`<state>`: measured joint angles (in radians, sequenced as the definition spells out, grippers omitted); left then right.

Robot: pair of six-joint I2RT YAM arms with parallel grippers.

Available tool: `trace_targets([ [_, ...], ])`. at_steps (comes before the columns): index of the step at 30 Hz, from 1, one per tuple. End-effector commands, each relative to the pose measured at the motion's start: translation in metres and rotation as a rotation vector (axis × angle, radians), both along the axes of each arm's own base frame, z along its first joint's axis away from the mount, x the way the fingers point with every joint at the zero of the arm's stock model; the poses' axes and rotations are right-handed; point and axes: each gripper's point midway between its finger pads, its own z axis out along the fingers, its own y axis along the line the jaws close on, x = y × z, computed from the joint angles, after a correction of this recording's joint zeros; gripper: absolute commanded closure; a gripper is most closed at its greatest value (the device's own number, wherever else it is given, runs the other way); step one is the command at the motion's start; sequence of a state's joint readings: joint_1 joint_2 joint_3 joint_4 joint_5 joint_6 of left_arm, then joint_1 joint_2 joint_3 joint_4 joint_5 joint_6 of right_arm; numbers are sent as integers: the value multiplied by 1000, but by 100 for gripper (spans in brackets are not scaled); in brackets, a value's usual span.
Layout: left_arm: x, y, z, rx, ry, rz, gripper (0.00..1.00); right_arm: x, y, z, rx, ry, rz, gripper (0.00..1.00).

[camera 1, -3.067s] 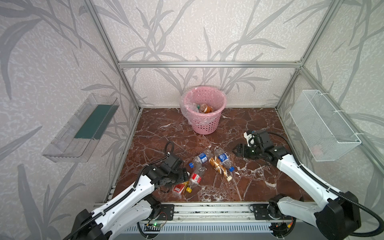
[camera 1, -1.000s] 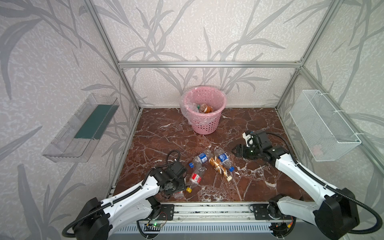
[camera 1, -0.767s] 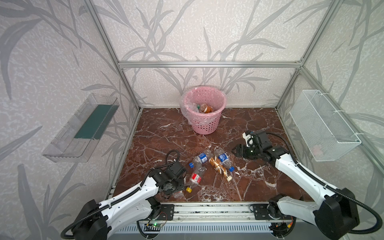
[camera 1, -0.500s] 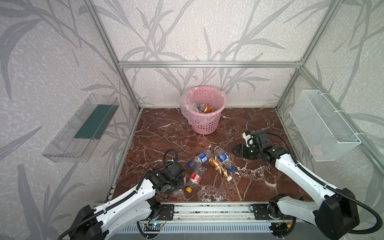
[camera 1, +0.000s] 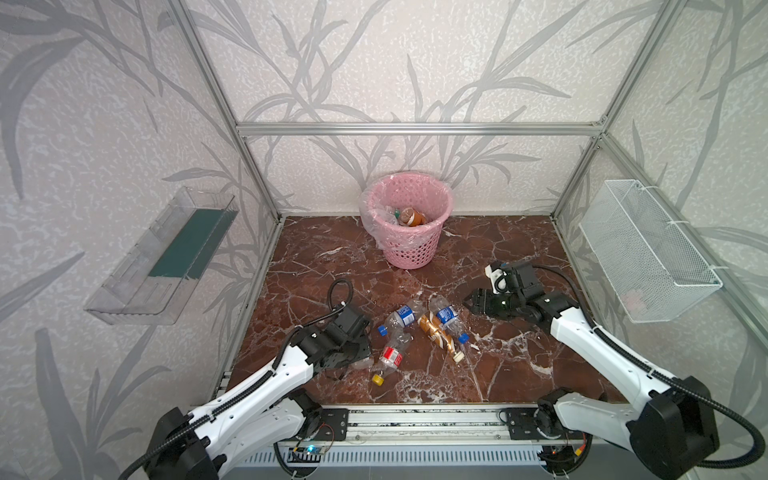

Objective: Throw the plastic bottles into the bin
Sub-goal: 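Swing the left gripper over the pink bin and release the yellow bottle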

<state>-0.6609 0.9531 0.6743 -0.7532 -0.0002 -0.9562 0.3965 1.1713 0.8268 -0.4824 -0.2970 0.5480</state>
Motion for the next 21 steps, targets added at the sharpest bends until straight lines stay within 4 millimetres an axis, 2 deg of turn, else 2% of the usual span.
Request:
trace_targets([
  [1, 50, -20, 70, -50, -205, -53, 49, -4, 0, 9, -5, -17, 17, 25],
  [3, 84, -40, 130, -97, -329, -98, 49, -3, 0, 14, -2, -28, 16, 25],
  [6, 141, -71, 242, -150, -532, -171, 47, -2, -2, 23, -4, -43, 10, 25],
  [8, 182, -76, 317, -143, -649, -161, 38, -2, -4, 31, -8, -56, 9, 25],
  [10, 213, -68, 354, -127, -674, -97, 24, -3, -6, 38, -11, -66, 6, 25],
  [11, 221, -60, 358, -107, -648, -68, 18, -4, -7, 41, -14, -71, 6, 25],
  [13, 216, -49, 353, -67, -576, -61, 10, -6, -11, 43, -20, -78, -2, 25],
  [15, 199, -38, 334, 44, -506, -56, 8, -9, -13, 41, -19, -81, -8, 25],
  [16, 186, -35, 336, 65, -521, -56, 6, -9, -13, 39, -14, -78, -8, 25],
  [19, 165, -28, 311, -44, -601, -28, 2, -10, -9, 30, 3, -57, 2, 25],
  [21, 147, -12, 287, -65, -575, 17, 1, -9, -8, 25, 3, -48, 3, 25],
])
